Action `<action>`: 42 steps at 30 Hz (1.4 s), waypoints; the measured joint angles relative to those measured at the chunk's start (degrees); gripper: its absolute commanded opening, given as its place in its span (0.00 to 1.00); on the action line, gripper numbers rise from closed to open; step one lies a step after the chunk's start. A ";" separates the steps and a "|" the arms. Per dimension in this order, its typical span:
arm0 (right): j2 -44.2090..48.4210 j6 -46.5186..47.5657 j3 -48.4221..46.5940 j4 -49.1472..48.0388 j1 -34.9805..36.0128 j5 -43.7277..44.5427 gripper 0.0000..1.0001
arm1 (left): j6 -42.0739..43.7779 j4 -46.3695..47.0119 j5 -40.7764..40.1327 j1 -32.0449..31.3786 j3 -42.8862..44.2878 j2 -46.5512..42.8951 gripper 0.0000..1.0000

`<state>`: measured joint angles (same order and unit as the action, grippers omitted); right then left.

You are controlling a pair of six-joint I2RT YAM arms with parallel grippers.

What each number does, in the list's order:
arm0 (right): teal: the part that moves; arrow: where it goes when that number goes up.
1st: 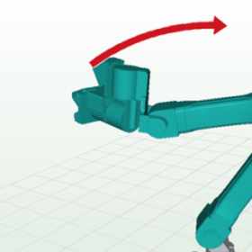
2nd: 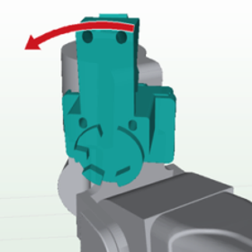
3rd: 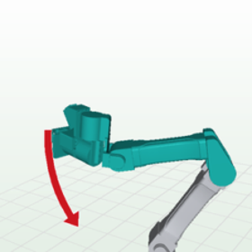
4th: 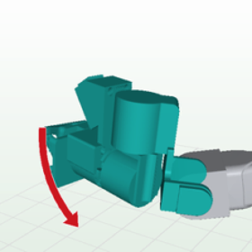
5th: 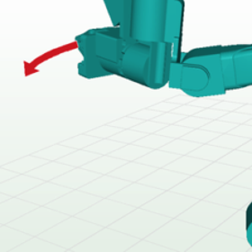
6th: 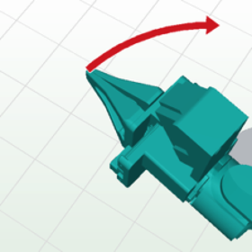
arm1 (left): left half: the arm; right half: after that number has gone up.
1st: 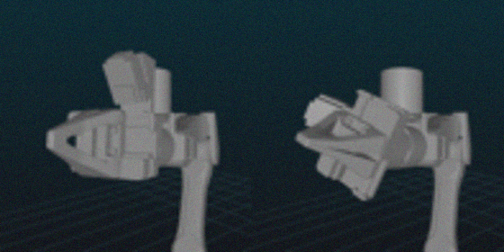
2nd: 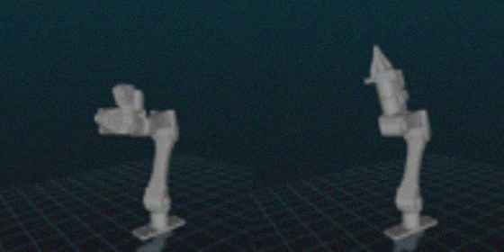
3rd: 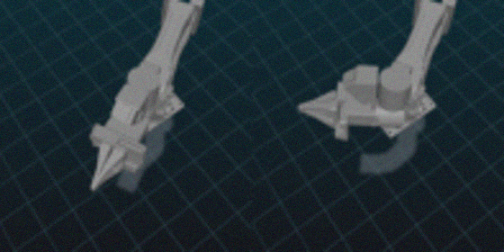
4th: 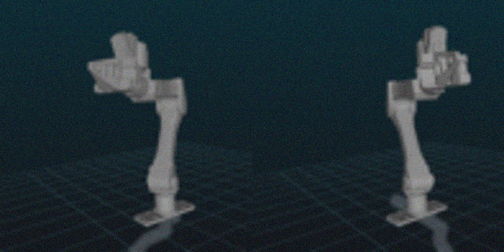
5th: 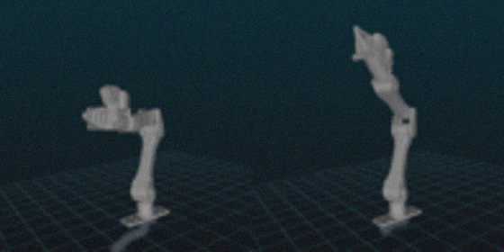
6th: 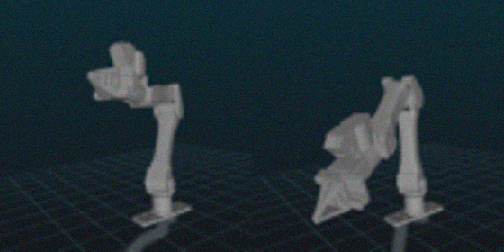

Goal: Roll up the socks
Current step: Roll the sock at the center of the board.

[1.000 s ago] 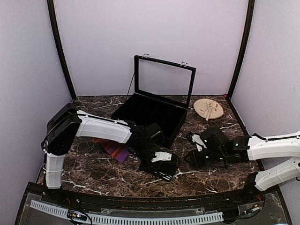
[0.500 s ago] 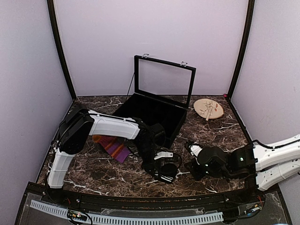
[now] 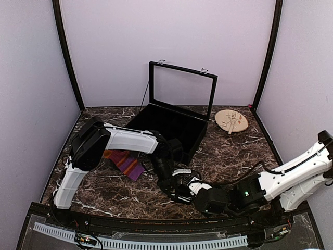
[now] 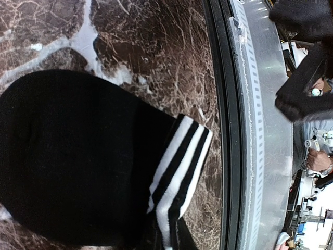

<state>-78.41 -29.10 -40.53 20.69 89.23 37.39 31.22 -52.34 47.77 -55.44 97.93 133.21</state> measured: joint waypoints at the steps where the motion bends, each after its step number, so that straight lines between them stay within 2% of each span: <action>1: -0.87 0.83 -0.50 -0.09 0.24 -0.07 0.42 | 0.00 -0.31 0.22 0.07 0.28 0.26 0.05; 11: -9.33 7.93 -4.09 -1.14 0.63 -1.92 0.51 | 0.04 -2.40 1.33 0.39 1.51 1.36 0.05; 19: -14.23 12.00 -6.88 -2.29 0.20 -3.45 0.51 | 0.07 -3.21 2.21 0.66 1.90 1.88 0.05; 31: -16.59 14.97 -7.13 -4.11 -3.89 -6.95 0.49 | 0.07 -3.69 2.67 0.92 2.19 2.19 0.05; 42: -17.88 15.50 -7.13 -5.44 -6.05 -10.21 0.41 | 0.07 -3.93 3.45 1.25 2.51 2.67 0.05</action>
<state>-96.29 -13.61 -47.66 15.25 83.18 27.18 31.29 -56.27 51.22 -54.19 100.44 135.87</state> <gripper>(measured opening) 0.426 0.052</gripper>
